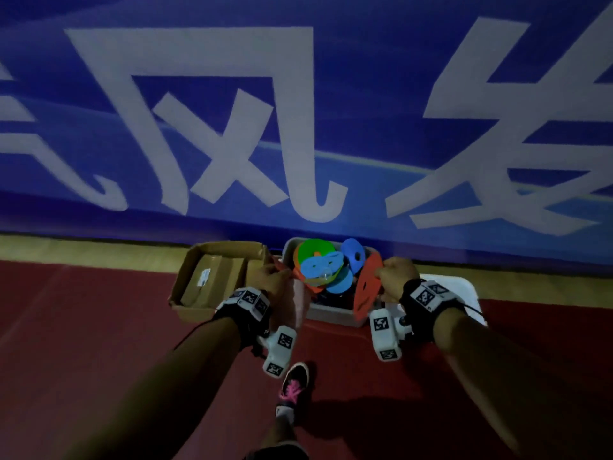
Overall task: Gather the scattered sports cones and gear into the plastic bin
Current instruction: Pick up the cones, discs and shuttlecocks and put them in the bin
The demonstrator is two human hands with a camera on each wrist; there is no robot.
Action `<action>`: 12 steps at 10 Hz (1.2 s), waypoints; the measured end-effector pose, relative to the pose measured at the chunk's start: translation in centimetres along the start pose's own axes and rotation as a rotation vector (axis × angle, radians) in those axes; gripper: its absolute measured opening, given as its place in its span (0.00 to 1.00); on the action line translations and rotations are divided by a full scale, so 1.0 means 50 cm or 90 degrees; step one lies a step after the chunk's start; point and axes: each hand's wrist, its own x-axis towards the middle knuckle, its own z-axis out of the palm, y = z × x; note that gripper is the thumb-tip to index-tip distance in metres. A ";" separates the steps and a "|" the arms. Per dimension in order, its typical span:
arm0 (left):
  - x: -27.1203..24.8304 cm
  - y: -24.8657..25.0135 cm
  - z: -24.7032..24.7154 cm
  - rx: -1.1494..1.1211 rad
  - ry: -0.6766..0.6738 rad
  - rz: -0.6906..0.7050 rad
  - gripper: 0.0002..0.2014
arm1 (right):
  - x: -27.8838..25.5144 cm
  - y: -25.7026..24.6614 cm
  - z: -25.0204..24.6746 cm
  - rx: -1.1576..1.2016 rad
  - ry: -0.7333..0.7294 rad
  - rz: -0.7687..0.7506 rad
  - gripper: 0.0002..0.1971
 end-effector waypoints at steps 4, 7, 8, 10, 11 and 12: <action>0.550 0.201 0.069 0.051 -0.105 -0.024 0.05 | 0.341 -0.100 0.059 0.014 0.043 0.243 0.12; 0.656 0.184 0.018 0.338 -0.101 -0.051 0.23 | 0.369 -0.136 0.021 0.192 -0.008 0.325 0.04; 0.631 0.217 0.025 0.335 -0.117 -0.009 0.22 | 0.338 -0.139 0.011 0.223 -0.026 0.336 0.03; 0.451 0.298 0.131 0.086 -0.221 -0.014 0.08 | 0.212 -0.105 -0.054 0.302 0.034 0.305 0.05; 0.308 0.303 0.201 0.081 -0.337 0.029 0.05 | 0.088 -0.077 -0.105 0.321 0.085 0.285 0.08; 0.127 0.292 0.285 0.106 -0.423 0.060 0.05 | -0.086 -0.018 -0.161 0.365 0.142 0.296 0.09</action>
